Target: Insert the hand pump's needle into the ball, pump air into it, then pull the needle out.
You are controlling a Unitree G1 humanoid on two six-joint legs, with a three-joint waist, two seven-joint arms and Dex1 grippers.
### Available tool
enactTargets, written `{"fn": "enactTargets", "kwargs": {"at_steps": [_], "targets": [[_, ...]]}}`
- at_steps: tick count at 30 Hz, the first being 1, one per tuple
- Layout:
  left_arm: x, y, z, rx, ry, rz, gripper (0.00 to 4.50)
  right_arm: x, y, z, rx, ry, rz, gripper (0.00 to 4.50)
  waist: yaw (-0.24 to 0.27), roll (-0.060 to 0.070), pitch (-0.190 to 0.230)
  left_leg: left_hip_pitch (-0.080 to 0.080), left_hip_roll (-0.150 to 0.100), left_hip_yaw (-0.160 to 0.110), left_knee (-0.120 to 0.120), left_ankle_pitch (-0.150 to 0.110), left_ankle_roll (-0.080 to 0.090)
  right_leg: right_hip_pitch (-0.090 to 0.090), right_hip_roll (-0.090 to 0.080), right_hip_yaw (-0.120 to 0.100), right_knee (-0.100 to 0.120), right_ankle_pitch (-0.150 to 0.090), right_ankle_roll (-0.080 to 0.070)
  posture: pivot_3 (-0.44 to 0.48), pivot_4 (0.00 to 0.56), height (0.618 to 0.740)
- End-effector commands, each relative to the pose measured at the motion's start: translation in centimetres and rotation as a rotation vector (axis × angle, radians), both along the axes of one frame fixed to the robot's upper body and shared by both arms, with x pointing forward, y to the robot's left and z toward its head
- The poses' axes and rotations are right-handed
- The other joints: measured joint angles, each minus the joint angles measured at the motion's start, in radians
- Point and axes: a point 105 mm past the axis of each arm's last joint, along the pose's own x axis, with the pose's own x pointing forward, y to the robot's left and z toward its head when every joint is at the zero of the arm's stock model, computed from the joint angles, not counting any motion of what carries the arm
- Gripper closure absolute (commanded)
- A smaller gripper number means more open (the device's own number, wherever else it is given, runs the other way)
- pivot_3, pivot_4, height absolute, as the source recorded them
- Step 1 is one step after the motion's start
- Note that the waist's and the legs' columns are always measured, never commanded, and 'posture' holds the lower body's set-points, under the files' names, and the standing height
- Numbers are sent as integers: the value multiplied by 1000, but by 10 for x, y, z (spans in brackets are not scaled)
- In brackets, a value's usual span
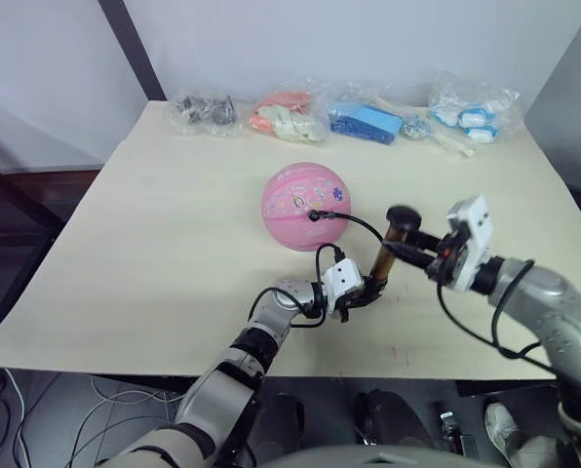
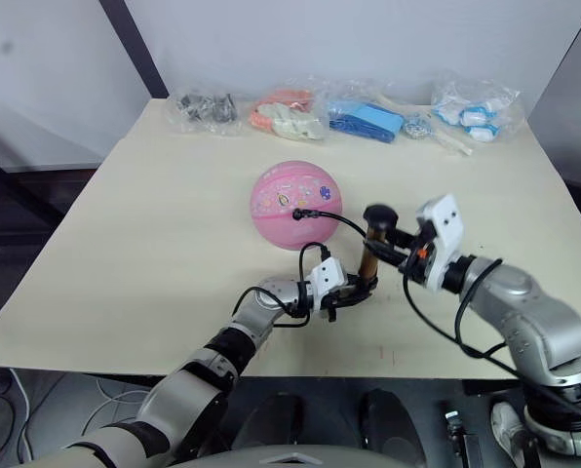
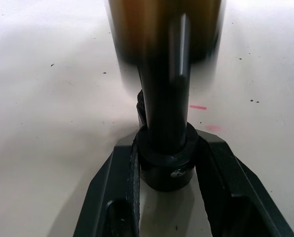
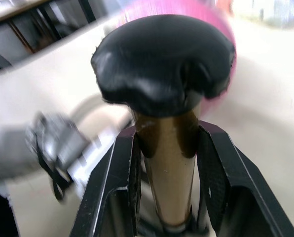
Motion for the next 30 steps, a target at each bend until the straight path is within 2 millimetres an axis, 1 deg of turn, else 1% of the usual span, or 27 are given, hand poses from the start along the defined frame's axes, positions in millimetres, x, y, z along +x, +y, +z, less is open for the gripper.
{"fn": "enactTargets", "kwargs": {"at_steps": [1, 4, 7, 10, 12, 13, 14, 15, 16, 19, 22, 24, 27, 30], "targets": [[-23, 39, -61, 183, 204, 73, 3385, -18, 7, 48, 60, -138, 85, 3442, 1, 0, 2, 0, 0, 0, 0, 0, 0, 0, 0, 0, 0, 0, 0, 0, 150, 740], [-22, 38, -60, 184, 203, 74, 3385, -19, 5, 59, 32, -172, 74, 3442, 1, 0, 3, -1, 0, 0, 0, 0, 0, 0, 0, 0, 0, 0, 0, 0, 150, 740], [-22, 39, -60, 184, 202, 76, 3385, -21, 5, 59, -14, -186, 69, 3442, 1, -1, 3, -1, 0, 0, 0, 0, 0, 0, 0, 0, 0, 0, 0, 0, 150, 740], [-22, 40, -61, 185, 202, 77, 3385, -22, 8, 49, -37, -164, 69, 3442, 1, 0, 3, 0, 0, 0, 0, 0, 0, 0, 0, 0, 0, 0, 0, 0, 150, 740], [-22, 40, -61, 186, 202, 76, 3385, -22, 11, 35, -63, -136, 76, 3442, 1, -1, 3, -1, 0, 0, 0, 0, 0, 0, 0, 0, 0, 0, 0, 0, 150, 740], [-22, 40, -61, 185, 202, 76, 3385, -21, 13, 26, -63, -111, 77, 3442, 1, -1, 3, 0, 0, 0, 0, 0, 0, 0, 0, 0, 0, 0, 1, 0, 150, 740], [-23, 40, -61, 185, 201, 75, 3385, -17, 13, 6, -72, -56, 70, 3442, 1, -2, 2, 0, 0, 0, 0, 0, 0, 0, 0, -1, 0, 0, 1, 0, 150, 740], [-23, 40, -60, 185, 201, 74, 3385, -15, 13, -8, -80, -21, 65, 3442, 1, -3, 1, 0, 0, 0, 0, 0, 0, 1, 0, -1, 0, 0, 1, 0, 150, 740], [-23, 40, -60, 184, 201, 73, 3385, -12, 13, -29, -100, 23, 60, 3442, 0, -4, 0, 1, 0, 0, 0, 0, 0, 1, 0, -1, 0, -1, 1, 0, 150, 740], [-23, 40, -60, 182, 202, 73, 3385, -9, 12, -69, -128, 96, 49, 3442, -4, -6, -3, 2, 0, 1, 0, 0, 0, 3, 0, 0, 0, -1, 1, 0, 150, 740], [-23, 42, -59, 182, 200, 76, 3385, -13, 13, -110, -153, 178, 57, 3442, -9, -10, -12, 3, 1, 0, 0, 0, 0, 3, 1, 0, 0, -1, 1, 0, 150, 740], [-23, 44, -59, 181, 199, 80, 3385, -19, 14, -134, -166, 226, 66, 3442, -14, -10, -16, 4, 2, 0, 0, 0, 0, 4, 2, 0, 0, -1, 1, 0, 150, 740], [-22, 46, -57, 177, 197, 84, 3385, -26, 14, -160, -182, 282, 79, 3442, -21, -10, -21, 5, 3, 0, -1, 0, 0, 6, 2, 0, 0, -1, 0, 0, 150, 740], [-22, 46, -55, 170, 193, 84, 3385, -30, 15, -175, -197, 307, 90, 3442, -24, -10, -23, 5, 6, 0, -2, 0, 0, 6, 2, 2, 0, -1, 0, 0, 150, 740]]}}
